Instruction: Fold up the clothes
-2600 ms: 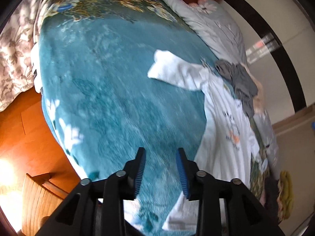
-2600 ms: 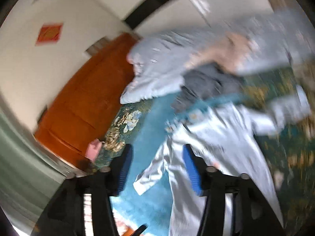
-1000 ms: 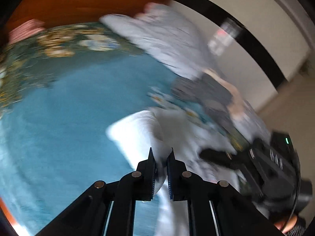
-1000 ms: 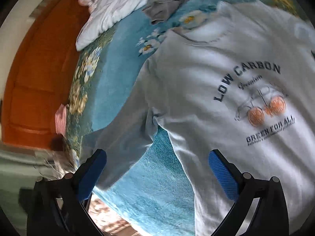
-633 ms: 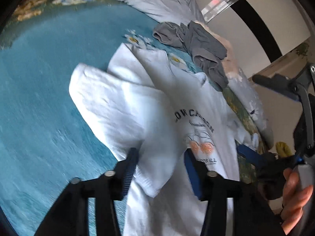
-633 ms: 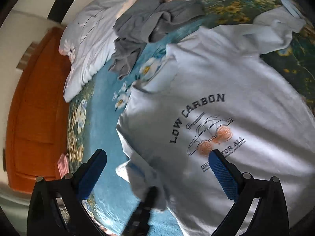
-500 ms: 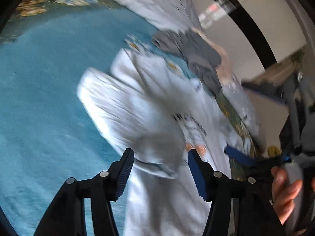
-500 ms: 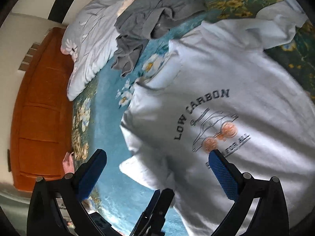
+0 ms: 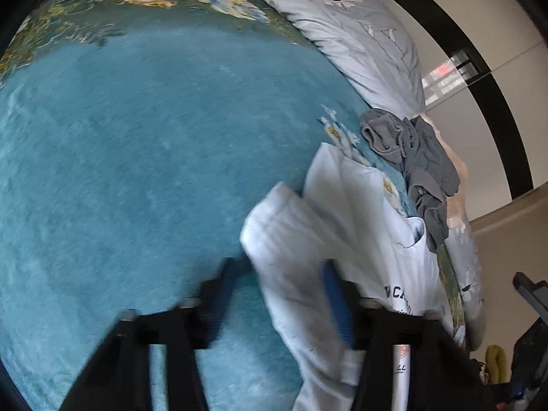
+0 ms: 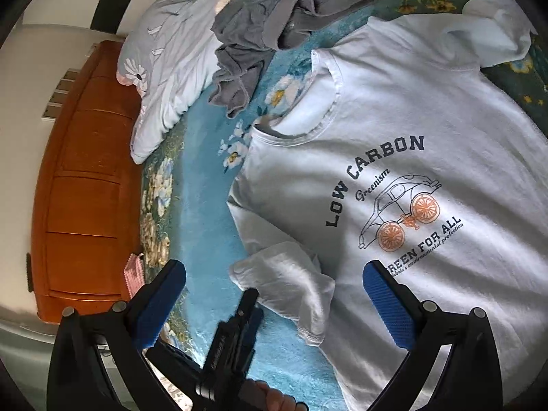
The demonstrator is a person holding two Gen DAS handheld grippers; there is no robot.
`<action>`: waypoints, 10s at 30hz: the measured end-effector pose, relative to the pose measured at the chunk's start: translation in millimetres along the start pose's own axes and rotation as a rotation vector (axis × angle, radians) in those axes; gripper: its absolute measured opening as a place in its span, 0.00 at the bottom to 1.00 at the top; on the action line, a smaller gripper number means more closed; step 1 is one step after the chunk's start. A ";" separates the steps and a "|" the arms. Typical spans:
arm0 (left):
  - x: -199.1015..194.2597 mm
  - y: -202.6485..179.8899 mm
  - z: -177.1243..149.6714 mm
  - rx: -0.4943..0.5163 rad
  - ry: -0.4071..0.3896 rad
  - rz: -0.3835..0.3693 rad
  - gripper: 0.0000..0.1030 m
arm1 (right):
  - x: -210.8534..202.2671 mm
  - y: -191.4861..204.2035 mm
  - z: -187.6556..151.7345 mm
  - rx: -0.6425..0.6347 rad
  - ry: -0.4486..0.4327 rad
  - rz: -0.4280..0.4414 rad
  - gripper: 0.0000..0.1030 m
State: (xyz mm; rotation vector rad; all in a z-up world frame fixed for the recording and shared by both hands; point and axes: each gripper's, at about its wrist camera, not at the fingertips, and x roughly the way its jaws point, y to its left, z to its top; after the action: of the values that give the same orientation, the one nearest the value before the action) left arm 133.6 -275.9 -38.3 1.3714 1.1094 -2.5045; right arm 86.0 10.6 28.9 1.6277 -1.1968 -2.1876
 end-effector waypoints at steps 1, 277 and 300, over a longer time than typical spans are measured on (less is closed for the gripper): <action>0.6 -1.9 1.7 0.006 -0.004 0.015 0.15 | 1.6 -0.5 -0.1 0.002 0.005 -0.002 1.00; -55.5 -26.3 -172.1 0.347 -0.110 0.055 0.73 | -188.7 -221.0 274.0 -0.337 -0.353 -1.038 0.03; -77.3 17.8 -106.5 0.218 -0.233 -0.099 0.73 | -149.0 56.0 152.9 -0.767 -0.403 -0.694 0.03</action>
State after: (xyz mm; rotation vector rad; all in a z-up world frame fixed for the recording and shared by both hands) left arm 261.5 -242.4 -25.5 1.0505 0.9022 -2.8377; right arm -5.2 132.3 189.0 1.3794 0.2926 -2.9184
